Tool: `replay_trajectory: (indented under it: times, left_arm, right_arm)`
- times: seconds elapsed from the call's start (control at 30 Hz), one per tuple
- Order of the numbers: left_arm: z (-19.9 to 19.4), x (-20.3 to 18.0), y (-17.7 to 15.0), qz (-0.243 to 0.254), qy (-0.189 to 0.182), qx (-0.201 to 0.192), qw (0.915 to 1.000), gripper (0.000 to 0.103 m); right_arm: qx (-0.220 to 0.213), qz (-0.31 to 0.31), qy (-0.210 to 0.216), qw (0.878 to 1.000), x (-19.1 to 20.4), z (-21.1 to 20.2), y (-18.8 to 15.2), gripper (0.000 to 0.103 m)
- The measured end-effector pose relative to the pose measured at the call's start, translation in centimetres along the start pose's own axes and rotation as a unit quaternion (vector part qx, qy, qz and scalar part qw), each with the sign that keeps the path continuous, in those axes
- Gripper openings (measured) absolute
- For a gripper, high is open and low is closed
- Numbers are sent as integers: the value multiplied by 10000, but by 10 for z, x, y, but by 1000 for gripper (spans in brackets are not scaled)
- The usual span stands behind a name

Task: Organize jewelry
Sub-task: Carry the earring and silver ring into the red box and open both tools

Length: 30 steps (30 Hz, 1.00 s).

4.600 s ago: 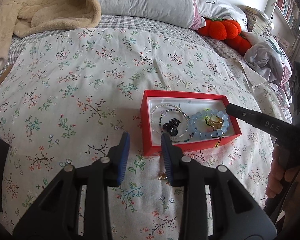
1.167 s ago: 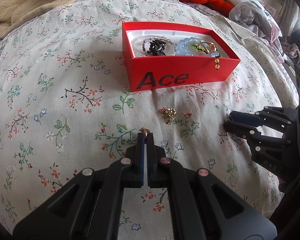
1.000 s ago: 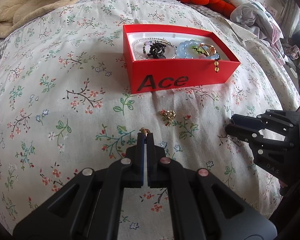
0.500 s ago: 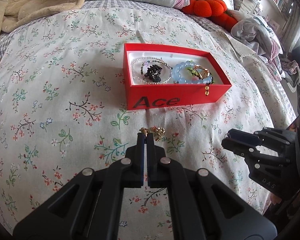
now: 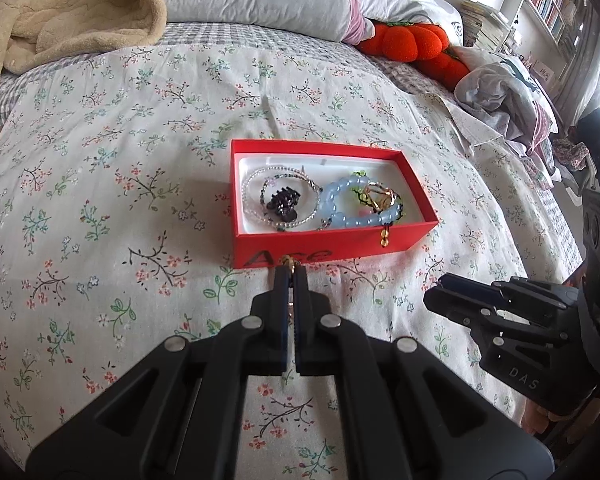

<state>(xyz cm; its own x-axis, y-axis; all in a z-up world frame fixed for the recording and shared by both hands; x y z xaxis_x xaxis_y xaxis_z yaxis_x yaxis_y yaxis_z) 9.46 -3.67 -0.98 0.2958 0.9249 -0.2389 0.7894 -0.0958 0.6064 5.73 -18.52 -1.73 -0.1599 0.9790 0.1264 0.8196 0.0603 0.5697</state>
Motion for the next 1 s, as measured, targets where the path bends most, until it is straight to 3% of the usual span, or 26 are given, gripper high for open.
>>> replay_trajectory:
  times: [0.27, 0.87, 1.0]
  left_arm:
    - [10, 2, 14, 69, -165, -153, 9997, 2]
    - [35, 10, 30, 40, -55, -190, 9998, 3]
    - [27, 8, 31, 12, -8, -258, 9997, 31]
  right_arm:
    - [-296, 192, 51, 9994, -9, -1, 21, 18]
    - [-524, 303, 57, 9981, -30, 13, 43, 18]
    - [-535, 319, 45, 9980, -32, 16, 48, 18]
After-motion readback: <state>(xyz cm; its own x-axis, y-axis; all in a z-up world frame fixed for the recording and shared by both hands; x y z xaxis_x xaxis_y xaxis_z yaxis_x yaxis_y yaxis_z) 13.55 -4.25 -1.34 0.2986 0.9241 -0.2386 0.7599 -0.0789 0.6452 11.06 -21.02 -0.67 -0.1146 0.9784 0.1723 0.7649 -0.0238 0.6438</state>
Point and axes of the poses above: each gripper's, at about its wrist camera, not at the fingertips, and z roughly the way its jaws point, x to its left, y to its top, the point moved 4 cm from there along z, roughly the way its jaws point, and after that the axes turned 1 degree about -x, right-handed, at the moved point
